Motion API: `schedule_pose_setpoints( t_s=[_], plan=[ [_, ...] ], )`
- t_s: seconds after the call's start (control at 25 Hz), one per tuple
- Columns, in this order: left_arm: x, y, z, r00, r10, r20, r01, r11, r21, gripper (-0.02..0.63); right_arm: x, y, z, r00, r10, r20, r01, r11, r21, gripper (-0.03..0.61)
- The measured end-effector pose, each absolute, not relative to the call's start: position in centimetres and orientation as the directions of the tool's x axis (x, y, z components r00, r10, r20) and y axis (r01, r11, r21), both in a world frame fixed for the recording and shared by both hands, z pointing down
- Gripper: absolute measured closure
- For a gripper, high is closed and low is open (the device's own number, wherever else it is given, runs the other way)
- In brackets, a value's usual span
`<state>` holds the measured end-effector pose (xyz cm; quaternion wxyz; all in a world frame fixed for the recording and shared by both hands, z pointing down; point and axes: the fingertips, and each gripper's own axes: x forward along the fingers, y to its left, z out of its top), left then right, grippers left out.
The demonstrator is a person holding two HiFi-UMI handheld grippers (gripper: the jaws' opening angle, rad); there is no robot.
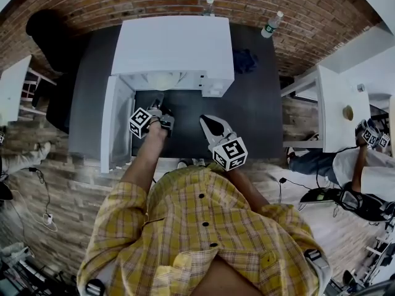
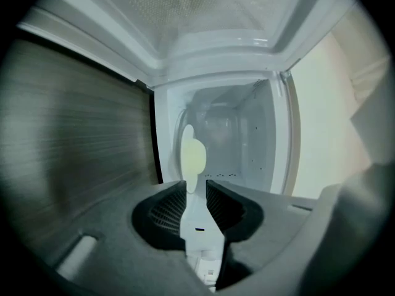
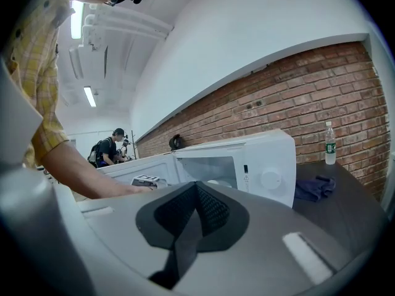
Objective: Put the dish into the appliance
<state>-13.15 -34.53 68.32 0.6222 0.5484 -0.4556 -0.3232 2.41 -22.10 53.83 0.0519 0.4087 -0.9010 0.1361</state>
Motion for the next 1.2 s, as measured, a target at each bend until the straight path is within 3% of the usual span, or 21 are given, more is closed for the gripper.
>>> schedule_pose_setpoints(
  t_s=[0.4,0.96,1.2],
  plan=[
    [-12.8,-31.5,64.9,0.426,-0.896,0.123,-0.078,0.100,0.992,0.540,2.2,-22.4,53.7,-0.660,-0.723,0.207,-0.751,0.631,-0.193,0.575],
    [-11.5,-26.4,61.2,0.473,-0.876,0.093,-0.144,0.027,0.989,0.614,1.1,-22.3,53.5,-0.683,-0.701,0.207,-0.731,0.655,-0.191,0.575],
    [-11.0,-24.6,61.0,0.483,-0.872,0.081,-0.143,0.012,0.990,0.614,0.9,-22.3,53.6,-0.684,-0.699,0.208,-0.729,0.652,-0.209,0.575]
  ],
)
